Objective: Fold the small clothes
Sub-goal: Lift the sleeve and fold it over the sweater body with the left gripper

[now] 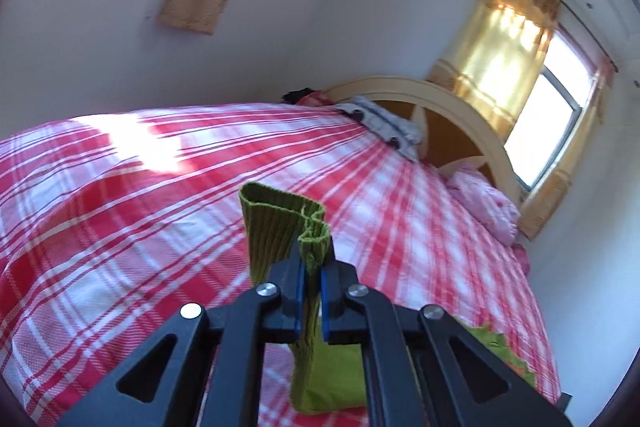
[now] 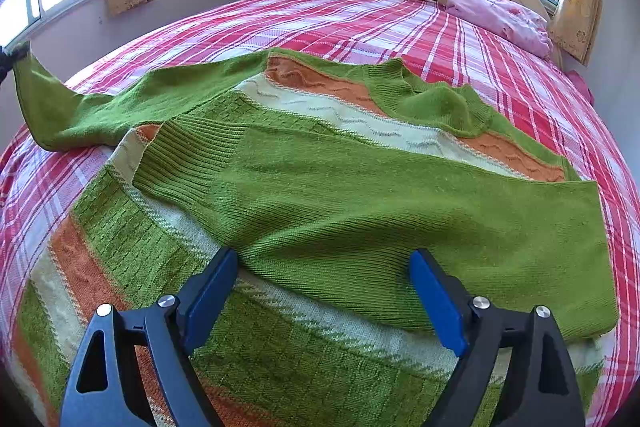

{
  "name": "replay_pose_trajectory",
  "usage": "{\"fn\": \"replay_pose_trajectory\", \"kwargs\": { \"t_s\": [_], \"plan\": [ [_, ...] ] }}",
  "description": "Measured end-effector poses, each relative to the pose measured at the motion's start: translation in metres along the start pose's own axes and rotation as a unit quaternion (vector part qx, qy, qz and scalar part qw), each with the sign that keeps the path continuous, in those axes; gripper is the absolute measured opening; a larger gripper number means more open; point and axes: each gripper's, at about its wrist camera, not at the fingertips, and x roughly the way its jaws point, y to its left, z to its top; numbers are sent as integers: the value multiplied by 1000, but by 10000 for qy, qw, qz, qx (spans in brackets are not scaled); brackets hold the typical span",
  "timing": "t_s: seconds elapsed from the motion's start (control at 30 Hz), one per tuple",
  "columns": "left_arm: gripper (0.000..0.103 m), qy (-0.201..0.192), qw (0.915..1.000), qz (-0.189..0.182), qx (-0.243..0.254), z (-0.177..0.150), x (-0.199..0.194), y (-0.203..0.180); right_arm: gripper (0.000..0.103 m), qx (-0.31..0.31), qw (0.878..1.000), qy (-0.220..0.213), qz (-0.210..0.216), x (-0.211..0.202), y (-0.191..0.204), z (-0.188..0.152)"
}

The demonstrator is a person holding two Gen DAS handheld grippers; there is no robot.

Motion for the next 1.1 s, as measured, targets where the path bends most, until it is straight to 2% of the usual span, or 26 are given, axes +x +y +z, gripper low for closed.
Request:
{"fn": "replay_pose_trajectory", "kwargs": {
  "t_s": [0.2, 0.43, 0.63, 0.83, 1.1],
  "plan": [
    [6, 52, 9984, -495, 251, 10, -3, -42, 88, 536, 9977, -241, 340, -32, -19, 3],
    [6, -56, 9939, -987, 485, 15, -15, -86, 88, 485, 9970, -542, 283, -80, -33, -10],
    [6, -29, 9898, -1248, 686, 14, -12, -126, 88, 510, 9962, -654, 264, -109, -45, -29],
    [6, 66, 9819, -1670, 897, 6, -9, -178, 88, 616, 9954, -712, 166, -132, -66, -48],
    [6, 194, 9700, -2154, 1109, -11, -6, -245, 88, 1135, 9903, -793, -107, -157, -109, -81]
  ]
}}
